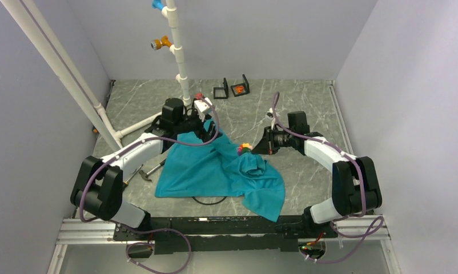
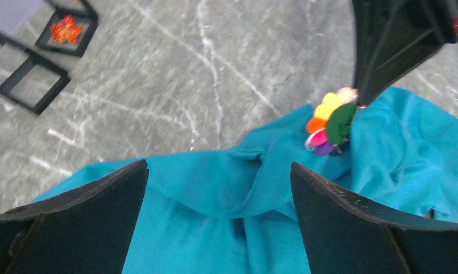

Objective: Remove the brooch from the garment
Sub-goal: Remove the brooch from the clothes.

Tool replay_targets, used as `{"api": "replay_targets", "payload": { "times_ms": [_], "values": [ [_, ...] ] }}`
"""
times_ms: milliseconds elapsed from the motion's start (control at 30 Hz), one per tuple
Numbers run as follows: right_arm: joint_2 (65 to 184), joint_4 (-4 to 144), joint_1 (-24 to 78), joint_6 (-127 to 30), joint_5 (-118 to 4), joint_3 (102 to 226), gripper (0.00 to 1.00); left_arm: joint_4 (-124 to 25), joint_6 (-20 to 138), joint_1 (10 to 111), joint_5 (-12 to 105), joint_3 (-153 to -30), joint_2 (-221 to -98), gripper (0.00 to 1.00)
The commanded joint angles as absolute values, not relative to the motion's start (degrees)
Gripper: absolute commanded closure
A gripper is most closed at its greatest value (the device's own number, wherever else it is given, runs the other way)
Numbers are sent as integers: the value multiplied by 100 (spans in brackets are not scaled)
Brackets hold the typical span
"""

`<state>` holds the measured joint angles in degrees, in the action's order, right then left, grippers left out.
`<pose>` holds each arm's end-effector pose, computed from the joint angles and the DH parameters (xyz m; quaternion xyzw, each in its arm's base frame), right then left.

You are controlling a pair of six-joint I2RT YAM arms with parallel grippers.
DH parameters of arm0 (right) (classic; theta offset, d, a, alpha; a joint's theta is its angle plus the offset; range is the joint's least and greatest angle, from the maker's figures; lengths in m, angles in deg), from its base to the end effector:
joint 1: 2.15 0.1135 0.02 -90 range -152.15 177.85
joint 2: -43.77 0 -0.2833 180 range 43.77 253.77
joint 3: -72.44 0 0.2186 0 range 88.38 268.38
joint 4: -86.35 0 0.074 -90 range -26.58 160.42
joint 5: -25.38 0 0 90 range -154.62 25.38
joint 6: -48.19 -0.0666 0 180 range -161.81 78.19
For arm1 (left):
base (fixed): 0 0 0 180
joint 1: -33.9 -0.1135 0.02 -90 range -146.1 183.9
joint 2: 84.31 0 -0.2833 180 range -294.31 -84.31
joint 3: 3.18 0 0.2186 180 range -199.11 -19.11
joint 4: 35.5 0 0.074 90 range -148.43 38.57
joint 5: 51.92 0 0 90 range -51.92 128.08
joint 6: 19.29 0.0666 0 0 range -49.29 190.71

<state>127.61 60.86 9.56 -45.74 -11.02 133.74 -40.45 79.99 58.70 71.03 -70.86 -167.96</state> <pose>0.2510 0.1068 0.2270 -0.2176 0.8205 0.4606 0.2594 0.2754 -0.1672 0.2885 0.3852 0.7081 -0.3049 0.5072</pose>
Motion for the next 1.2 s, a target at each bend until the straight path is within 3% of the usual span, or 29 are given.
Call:
{"api": "replay_targets", "payload": {
  "times_ms": [0,167,233,367,433,633,800,967,1167],
  "values": [
    [12706,6399,981,-4883,-743,13351,100,-4948,8519,6144,8028,-7359,-16733,1],
    [12684,6449,981,-4945,-692,13321,100,-4912,8482,6941,7913,-7348,-16885,1],
    [12736,6444,981,-4963,-678,13340,100,-4976,8595,7220,7841,-7456,-17034,9],
    [12888,6459,967,-5019,-664,13342,100,-5512,8998,7752,7746,-7915,-17252,32],
    [12970,6496,963,-5056,-634,13339,100,-5739,9229,7955,7656,-8121,-17342,38],
    [13339,6467,941,-5136,-493,13459,100,-6302,10368,8738,6994,-8724,-17647,39],
    [13459,6532,910,-5209,-386,13461,100,-6644,11709,9586,5788,-8849,-18061,43],
    [13529,6476,891,-5204,-304,13472,100,-6286,12256,9781,5121,-8672,-18321,52],
    [13610,6439,892,-5174,-261,13470,100,-5741,12795,9868,4448,-8443,-18468,48]
  ]
}}
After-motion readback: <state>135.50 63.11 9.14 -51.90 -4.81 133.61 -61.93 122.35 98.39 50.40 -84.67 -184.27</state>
